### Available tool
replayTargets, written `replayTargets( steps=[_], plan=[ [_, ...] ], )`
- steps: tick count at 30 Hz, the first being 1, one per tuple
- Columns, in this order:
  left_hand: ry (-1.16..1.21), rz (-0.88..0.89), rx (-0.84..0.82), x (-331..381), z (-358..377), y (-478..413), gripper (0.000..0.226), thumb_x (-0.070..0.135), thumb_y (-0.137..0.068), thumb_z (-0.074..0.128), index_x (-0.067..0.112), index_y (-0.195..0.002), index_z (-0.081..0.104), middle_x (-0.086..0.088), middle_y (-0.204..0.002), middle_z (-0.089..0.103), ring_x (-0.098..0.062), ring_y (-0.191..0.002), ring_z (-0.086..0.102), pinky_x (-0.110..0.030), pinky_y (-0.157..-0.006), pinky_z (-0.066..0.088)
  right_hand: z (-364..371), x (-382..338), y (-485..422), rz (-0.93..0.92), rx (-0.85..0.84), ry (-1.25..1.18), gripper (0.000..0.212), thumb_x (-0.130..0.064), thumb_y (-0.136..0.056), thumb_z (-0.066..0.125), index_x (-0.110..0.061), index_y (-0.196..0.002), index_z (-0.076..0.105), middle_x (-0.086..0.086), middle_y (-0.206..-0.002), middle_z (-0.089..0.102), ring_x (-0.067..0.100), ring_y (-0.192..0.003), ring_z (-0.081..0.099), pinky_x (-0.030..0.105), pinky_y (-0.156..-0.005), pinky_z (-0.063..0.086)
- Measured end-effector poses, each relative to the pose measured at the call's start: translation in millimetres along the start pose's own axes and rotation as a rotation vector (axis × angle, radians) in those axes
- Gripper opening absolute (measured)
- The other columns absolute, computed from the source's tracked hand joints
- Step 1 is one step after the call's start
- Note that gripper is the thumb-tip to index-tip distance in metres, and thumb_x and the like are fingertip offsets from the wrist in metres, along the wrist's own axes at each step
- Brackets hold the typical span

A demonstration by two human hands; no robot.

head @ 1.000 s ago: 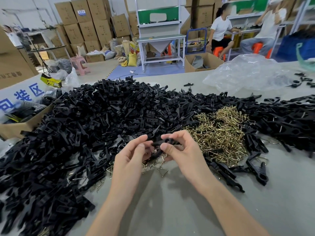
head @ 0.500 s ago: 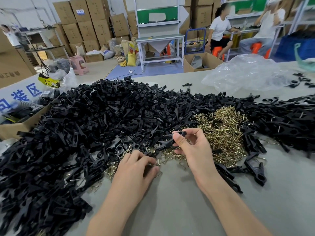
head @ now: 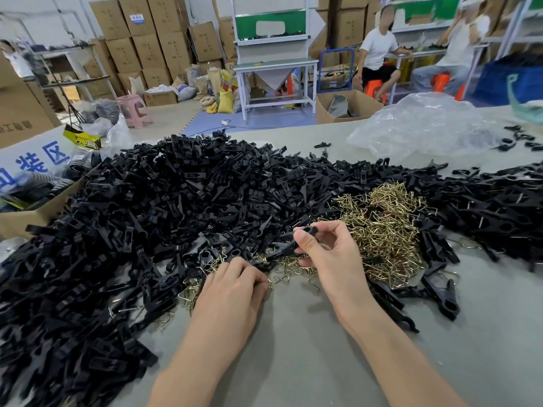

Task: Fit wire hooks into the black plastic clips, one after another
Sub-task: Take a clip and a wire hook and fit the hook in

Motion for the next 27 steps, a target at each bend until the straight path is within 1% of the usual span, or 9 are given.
replayTargets(
  steps=[3, 7, 10, 12, 16, 19, 21, 24, 27],
  plan=[
    [0.193, -0.049, 0.126, 2, -9, 1, 0.012, 0.033, -0.099, 0.049, 0.03, -0.092, 0.059, 0.019, -0.096, 0.054, -0.003, -0.093, 0.051, -0.019, -0.081, 0.04, 1, -1, 1, -0.002, -0.038, -0.02, 0.024, -0.017, -0.088, 0.076, -0.02, -0.106, 0.06, 0.01, -0.103, 0.066, 0.008, -0.083, 0.069, 0.023, -0.07, 0.058],
    [0.836, -0.41, 0.252, -8, -8, -2, 0.017, 0.029, -0.098, 0.059, 0.025, -0.083, 0.068, 0.011, -0.074, 0.068, 0.0, -0.063, 0.057, -0.013, -0.06, 0.047, 12, -6, 4, -0.065, -0.218, -0.004, 0.022, -0.012, -0.088, 0.074, -0.021, -0.106, 0.067, -0.001, -0.106, 0.076, 0.009, -0.093, 0.069, 0.025, -0.084, 0.057],
    [1.177, -0.608, 0.254, -10, 1, -3, 0.022, 0.023, -0.098, 0.061, 0.016, -0.08, 0.073, 0.004, -0.073, 0.071, -0.005, -0.065, 0.061, -0.018, -0.062, 0.054, 19, -7, 8, -0.068, -0.285, 0.001, 0.026, -0.014, -0.079, 0.079, -0.017, -0.1, 0.065, -0.003, -0.109, 0.077, 0.013, -0.094, 0.067, 0.023, -0.087, 0.055],
    [1.241, -0.669, 0.298, -14, 1, -2, 0.024, 0.022, -0.097, 0.062, 0.015, -0.078, 0.074, 0.002, -0.073, 0.072, -0.006, -0.064, 0.061, -0.02, -0.061, 0.053, 21, -7, 10, -0.059, -0.307, 0.0, 0.03, -0.017, -0.074, 0.081, -0.015, -0.097, 0.062, -0.004, -0.11, 0.077, 0.013, -0.092, 0.068, 0.021, -0.083, 0.055],
    [1.279, -0.722, 0.312, -18, -1, 0, 0.025, 0.023, -0.096, 0.063, 0.016, -0.076, 0.076, 0.001, -0.074, 0.071, -0.006, -0.066, 0.061, -0.025, -0.068, 0.051, 25, -7, 12, -0.065, -0.342, 0.046, 0.031, 0.003, -0.078, 0.08, -0.015, -0.09, 0.058, -0.006, -0.108, 0.077, 0.009, -0.097, 0.071, 0.023, -0.085, 0.055],
    [1.335, -0.722, 0.256, -12, 1, 0, 0.026, 0.022, -0.097, 0.062, 0.014, -0.078, 0.078, -0.003, -0.077, 0.073, -0.008, -0.067, 0.062, -0.02, -0.062, 0.053, 34, -1, 17, -0.03, -0.381, 0.044, 0.036, 0.012, -0.076, 0.078, -0.013, -0.088, 0.056, -0.006, -0.105, 0.077, 0.01, -0.098, 0.073, 0.021, -0.08, 0.055],
    [1.353, -0.73, 0.232, -10, 2, 1, 0.025, 0.022, -0.099, 0.06, 0.012, -0.085, 0.077, -0.007, -0.084, 0.076, -0.012, -0.071, 0.064, -0.021, -0.063, 0.054, 37, 1, 20, -0.042, -0.384, 0.08, 0.037, 0.012, -0.074, 0.08, -0.013, -0.087, 0.056, -0.005, -0.106, 0.075, 0.01, -0.099, 0.072, 0.021, -0.082, 0.055],
    [1.32, -0.736, 0.249, -11, 1, 3, 0.026, 0.025, -0.098, 0.06, 0.016, -0.082, 0.079, -0.005, -0.077, 0.072, -0.014, -0.067, 0.059, -0.029, -0.067, 0.049, 38, 1, 21, -0.073, -0.367, 0.096, 0.037, 0.011, -0.074, 0.081, -0.013, -0.088, 0.056, -0.007, -0.109, 0.075, 0.01, -0.1, 0.072, 0.019, -0.082, 0.055],
    [1.314, -0.702, 0.239, -10, 1, 4, 0.025, 0.024, -0.099, 0.059, 0.02, -0.084, 0.08, -0.004, -0.081, 0.075, -0.012, -0.068, 0.061, -0.028, -0.069, 0.05, 39, 3, 21, -0.088, -0.372, 0.117, 0.039, 0.008, -0.074, 0.082, -0.019, -0.088, 0.058, -0.01, -0.111, 0.074, 0.01, -0.102, 0.072, 0.019, -0.084, 0.055]
  ],
)
Point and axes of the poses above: each hand's wrist, its own y-axis away from the middle knuckle, its own z-axis out of the palm, x = y × z, the point moved 5 cm from there along -y, towards the middle knuckle
